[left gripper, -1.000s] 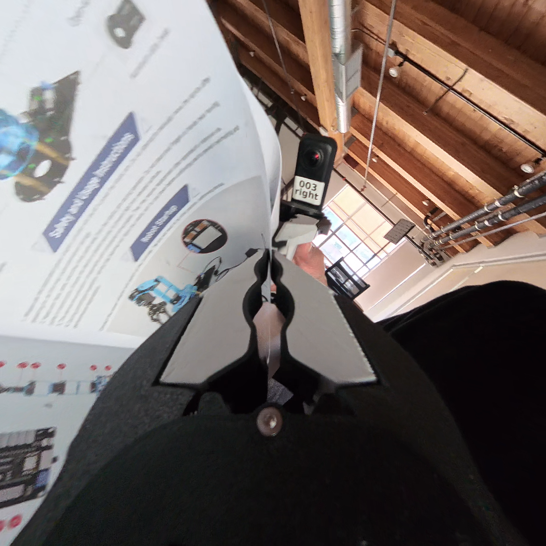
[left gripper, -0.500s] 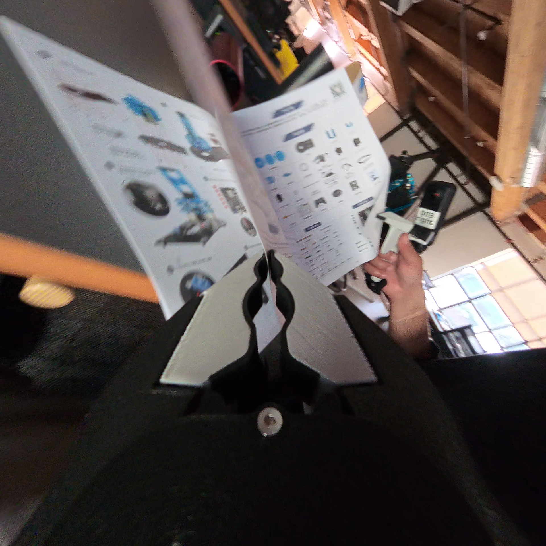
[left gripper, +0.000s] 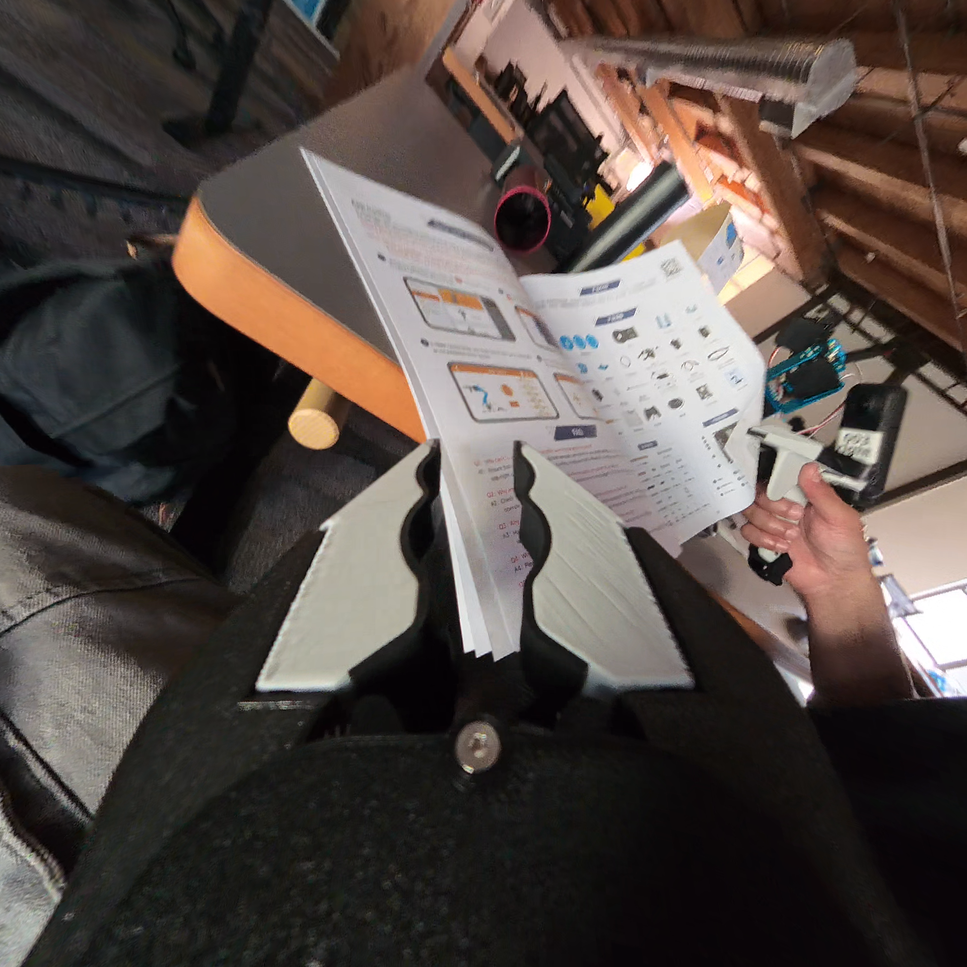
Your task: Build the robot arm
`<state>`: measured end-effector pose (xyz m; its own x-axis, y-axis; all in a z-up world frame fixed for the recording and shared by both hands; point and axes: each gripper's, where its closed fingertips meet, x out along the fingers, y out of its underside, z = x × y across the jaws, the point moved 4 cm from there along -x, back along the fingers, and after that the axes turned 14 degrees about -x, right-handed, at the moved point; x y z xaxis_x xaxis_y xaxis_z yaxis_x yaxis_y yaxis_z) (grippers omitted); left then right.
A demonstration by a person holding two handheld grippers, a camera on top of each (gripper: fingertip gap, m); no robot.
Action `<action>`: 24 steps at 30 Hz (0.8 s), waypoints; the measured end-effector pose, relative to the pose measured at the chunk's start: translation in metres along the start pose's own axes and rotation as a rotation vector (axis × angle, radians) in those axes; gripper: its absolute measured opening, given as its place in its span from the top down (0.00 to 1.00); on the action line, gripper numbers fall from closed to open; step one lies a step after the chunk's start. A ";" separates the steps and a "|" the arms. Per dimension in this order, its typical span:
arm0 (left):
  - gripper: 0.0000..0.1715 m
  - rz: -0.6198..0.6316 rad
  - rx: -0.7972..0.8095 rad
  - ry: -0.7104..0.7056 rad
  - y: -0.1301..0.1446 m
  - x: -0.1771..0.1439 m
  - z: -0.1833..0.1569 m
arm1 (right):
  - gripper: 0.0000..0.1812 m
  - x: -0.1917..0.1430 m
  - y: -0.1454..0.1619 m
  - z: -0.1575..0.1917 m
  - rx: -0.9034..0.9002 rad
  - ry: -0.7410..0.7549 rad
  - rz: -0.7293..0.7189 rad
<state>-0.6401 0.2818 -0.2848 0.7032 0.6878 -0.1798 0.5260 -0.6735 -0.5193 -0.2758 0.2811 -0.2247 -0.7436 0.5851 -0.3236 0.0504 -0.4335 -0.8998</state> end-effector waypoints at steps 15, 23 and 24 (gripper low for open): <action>0.71 0.156 -0.137 0.148 0.039 0.006 0.009 | 0.71 -0.002 0.004 -0.006 0.081 -0.042 -0.017; 0.71 0.159 -0.188 0.166 0.040 0.009 0.009 | 0.70 -0.002 0.000 -0.002 0.049 -0.045 -0.009; 0.71 0.145 -0.179 0.151 0.037 0.008 0.010 | 0.70 -0.002 -0.001 -0.001 0.040 -0.043 -0.006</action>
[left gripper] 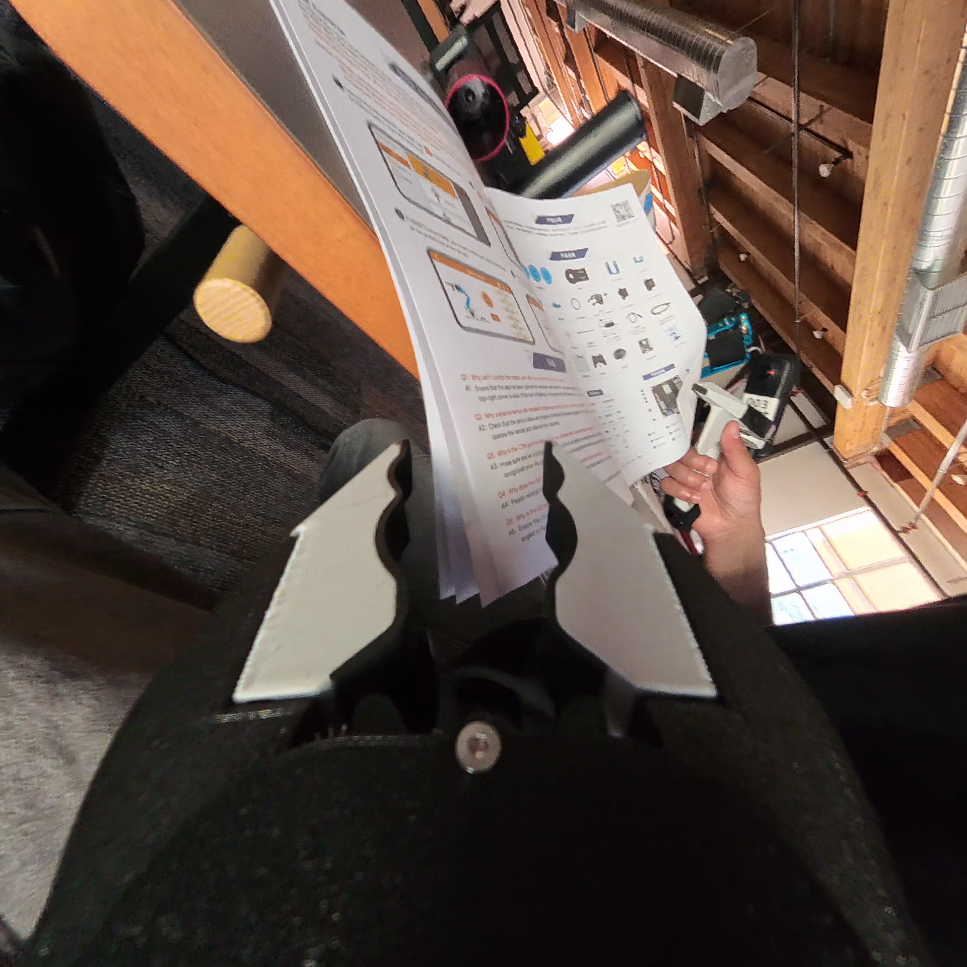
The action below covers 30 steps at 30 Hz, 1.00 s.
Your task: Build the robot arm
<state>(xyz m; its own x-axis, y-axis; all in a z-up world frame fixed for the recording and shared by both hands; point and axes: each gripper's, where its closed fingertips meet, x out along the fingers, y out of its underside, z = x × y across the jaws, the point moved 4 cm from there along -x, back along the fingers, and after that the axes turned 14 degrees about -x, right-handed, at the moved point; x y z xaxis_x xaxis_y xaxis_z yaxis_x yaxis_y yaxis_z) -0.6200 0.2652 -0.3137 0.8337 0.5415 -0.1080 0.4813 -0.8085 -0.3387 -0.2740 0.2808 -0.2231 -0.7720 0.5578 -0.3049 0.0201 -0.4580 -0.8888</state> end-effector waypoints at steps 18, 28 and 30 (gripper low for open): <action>0.68 0.475 0.578 0.300 0.079 0.175 -0.170 | 0.70 0.019 -0.030 0.040 -0.191 0.089 0.082; 0.99 0.436 0.423 0.358 0.076 0.185 -0.167 | 0.70 0.015 -0.024 0.027 -0.102 0.054 0.031; 1.00 0.437 0.412 0.357 0.075 0.181 -0.165 | 0.71 0.015 -0.022 0.026 -0.068 0.018 0.027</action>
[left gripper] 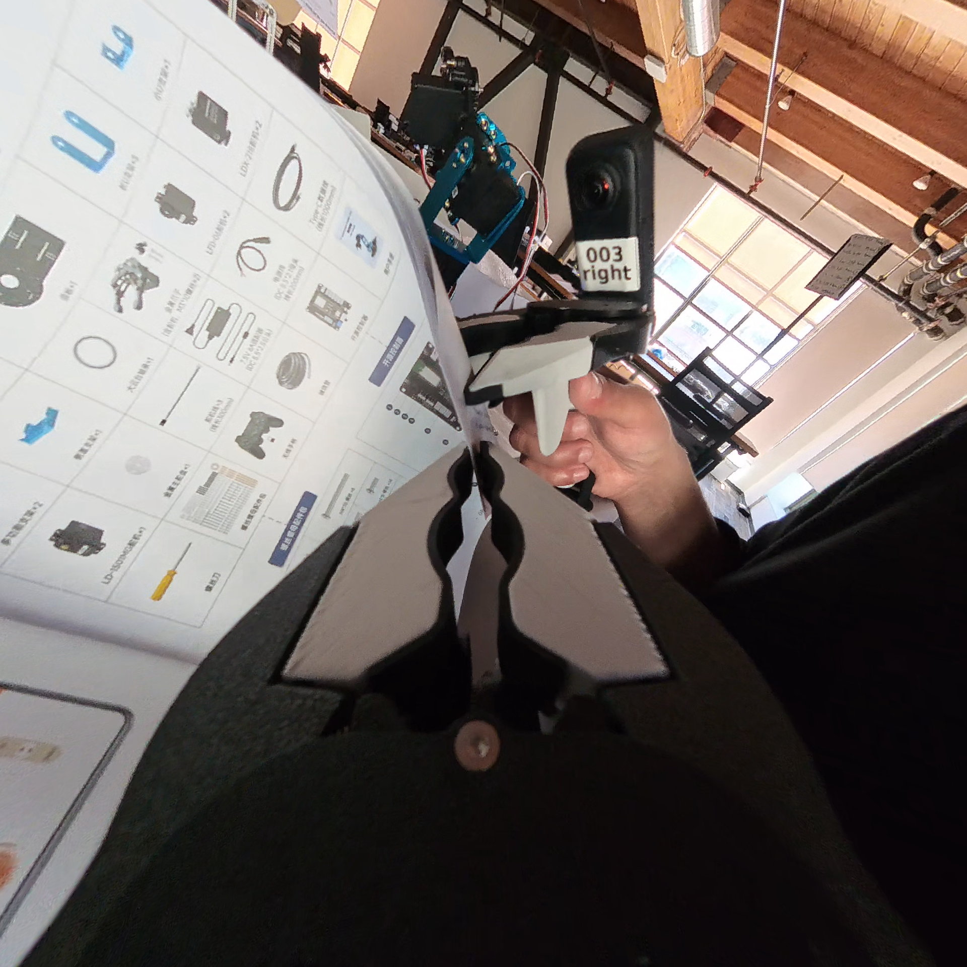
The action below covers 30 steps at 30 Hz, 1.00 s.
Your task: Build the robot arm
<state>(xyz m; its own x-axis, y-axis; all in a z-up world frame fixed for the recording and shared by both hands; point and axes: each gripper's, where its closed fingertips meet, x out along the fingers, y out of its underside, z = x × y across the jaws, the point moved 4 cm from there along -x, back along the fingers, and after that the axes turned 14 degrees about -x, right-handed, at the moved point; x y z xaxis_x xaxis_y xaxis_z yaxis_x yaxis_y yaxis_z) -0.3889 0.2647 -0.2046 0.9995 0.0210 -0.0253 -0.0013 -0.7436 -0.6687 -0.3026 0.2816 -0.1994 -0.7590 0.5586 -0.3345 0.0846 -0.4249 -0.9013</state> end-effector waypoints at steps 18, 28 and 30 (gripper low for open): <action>1.00 -0.064 -0.082 0.158 -0.010 -0.032 -0.012 | 0.50 0.020 -0.009 0.031 -0.499 0.011 0.018; 1.00 0.064 0.018 0.309 -0.004 -0.035 -0.028 | 0.48 0.025 -0.023 0.019 0.136 -0.529 -0.145; 1.00 0.088 0.044 0.313 -0.002 -0.034 -0.031 | 0.52 0.032 -0.017 0.021 0.085 -0.509 -0.076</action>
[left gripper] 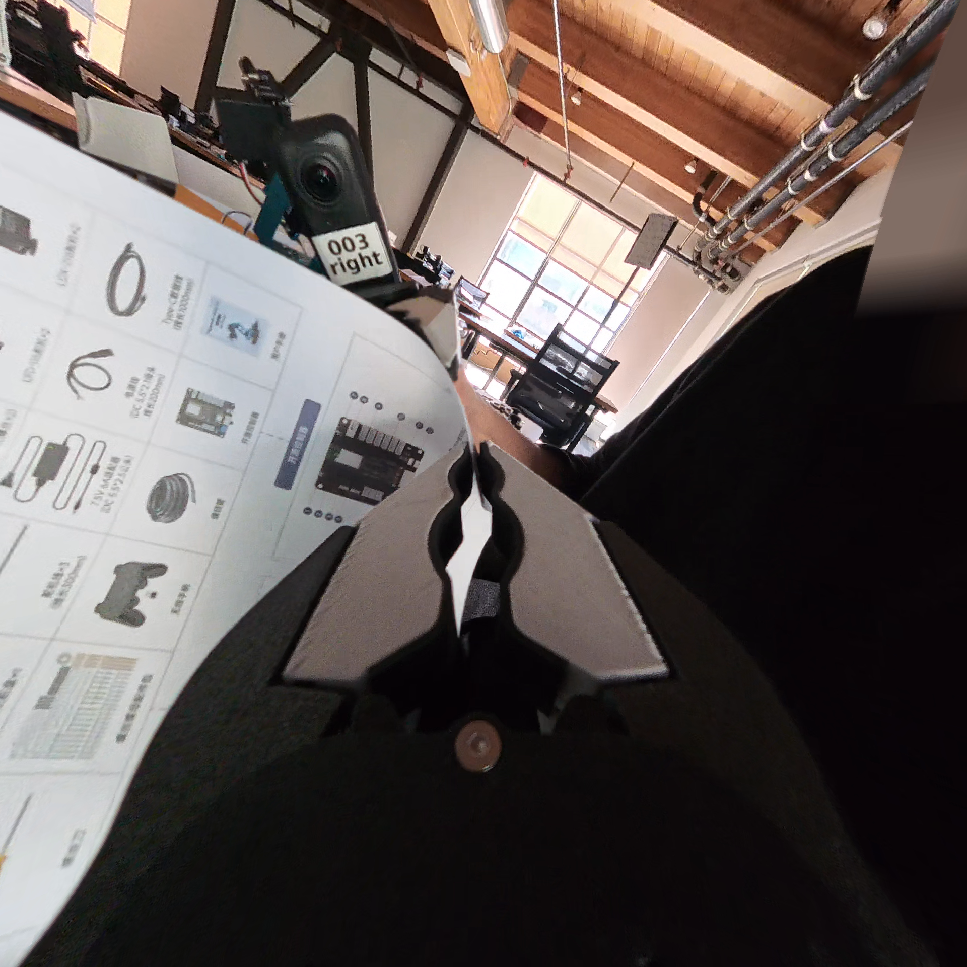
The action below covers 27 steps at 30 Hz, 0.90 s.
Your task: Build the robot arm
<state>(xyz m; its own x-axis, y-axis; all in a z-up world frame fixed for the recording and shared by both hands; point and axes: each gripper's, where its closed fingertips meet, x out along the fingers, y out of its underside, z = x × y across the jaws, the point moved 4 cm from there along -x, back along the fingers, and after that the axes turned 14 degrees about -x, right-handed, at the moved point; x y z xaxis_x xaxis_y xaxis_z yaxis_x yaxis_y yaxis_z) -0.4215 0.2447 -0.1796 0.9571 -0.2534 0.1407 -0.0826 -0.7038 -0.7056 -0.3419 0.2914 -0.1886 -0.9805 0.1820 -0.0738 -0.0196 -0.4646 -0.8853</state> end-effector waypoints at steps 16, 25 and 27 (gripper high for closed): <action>1.00 -0.099 -0.081 -0.153 0.003 -0.029 0.018 | 0.81 -0.010 0.004 -0.014 0.022 0.072 0.029; 1.00 -0.384 -0.077 -0.542 -0.005 -0.159 0.008 | 0.84 -0.045 0.002 -0.030 0.025 0.238 -0.031; 1.00 -0.415 -0.081 -0.706 0.000 -0.198 0.013 | 0.83 -0.053 0.000 -0.030 0.029 0.257 -0.066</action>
<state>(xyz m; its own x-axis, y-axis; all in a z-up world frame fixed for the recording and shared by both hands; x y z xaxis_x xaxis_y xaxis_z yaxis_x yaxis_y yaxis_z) -0.6073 0.3037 -0.2169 0.8613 0.4960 -0.1102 0.3223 -0.7010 -0.6362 -0.2838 0.3081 -0.1985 -0.8952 0.4253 -0.1336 -0.0912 -0.4682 -0.8789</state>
